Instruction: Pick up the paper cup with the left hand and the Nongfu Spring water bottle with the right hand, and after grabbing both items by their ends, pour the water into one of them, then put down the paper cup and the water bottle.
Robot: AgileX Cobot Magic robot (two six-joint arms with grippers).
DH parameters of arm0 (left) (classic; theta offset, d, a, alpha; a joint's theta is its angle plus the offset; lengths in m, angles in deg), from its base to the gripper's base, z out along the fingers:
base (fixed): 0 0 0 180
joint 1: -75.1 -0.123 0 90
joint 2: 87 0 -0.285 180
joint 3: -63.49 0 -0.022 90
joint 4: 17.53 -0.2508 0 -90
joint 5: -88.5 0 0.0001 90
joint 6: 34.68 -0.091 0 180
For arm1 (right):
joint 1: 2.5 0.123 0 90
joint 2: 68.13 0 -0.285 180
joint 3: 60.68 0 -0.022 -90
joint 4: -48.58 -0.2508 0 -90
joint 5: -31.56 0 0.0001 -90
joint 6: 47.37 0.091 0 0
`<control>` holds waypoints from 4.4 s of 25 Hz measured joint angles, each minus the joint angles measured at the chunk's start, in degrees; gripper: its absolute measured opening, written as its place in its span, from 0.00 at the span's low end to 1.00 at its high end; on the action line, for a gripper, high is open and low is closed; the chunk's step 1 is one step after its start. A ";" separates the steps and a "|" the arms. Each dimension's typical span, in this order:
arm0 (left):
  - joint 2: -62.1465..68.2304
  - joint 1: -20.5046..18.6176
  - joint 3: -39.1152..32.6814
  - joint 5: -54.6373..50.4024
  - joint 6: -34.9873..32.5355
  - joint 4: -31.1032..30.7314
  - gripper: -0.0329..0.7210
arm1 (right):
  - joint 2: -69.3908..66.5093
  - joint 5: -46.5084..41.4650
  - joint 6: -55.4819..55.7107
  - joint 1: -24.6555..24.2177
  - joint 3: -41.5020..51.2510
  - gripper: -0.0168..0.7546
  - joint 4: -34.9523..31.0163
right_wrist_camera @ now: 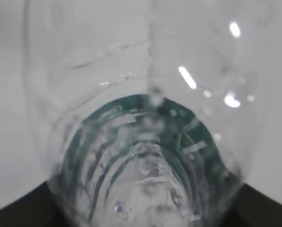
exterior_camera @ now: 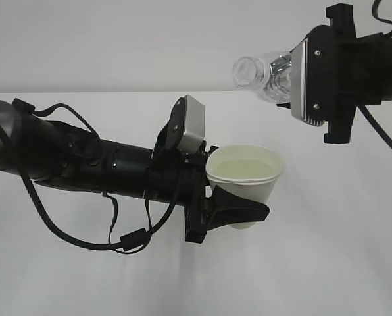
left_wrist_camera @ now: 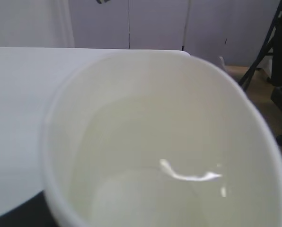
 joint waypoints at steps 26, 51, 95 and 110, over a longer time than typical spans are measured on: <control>0.00 0.00 0.00 -1.65 0.00 0.53 0.59 | 0.00 -3.59 46.96 0.00 0.00 0.60 -2.32; 0.00 0.00 0.00 -2.76 0.00 1.39 0.59 | -6.24 -1.83 53.22 -10.29 -0.13 0.60 -13.40; 0.00 0.00 0.00 -4.44 0.00 7.55 0.59 | -21.56 28.00 -12.94 -13.38 16.11 0.57 -87.58; 0.00 0.00 0.00 -4.57 0.00 7.55 0.59 | -30.78 39.94 -20.36 -13.38 16.00 0.57 -91.73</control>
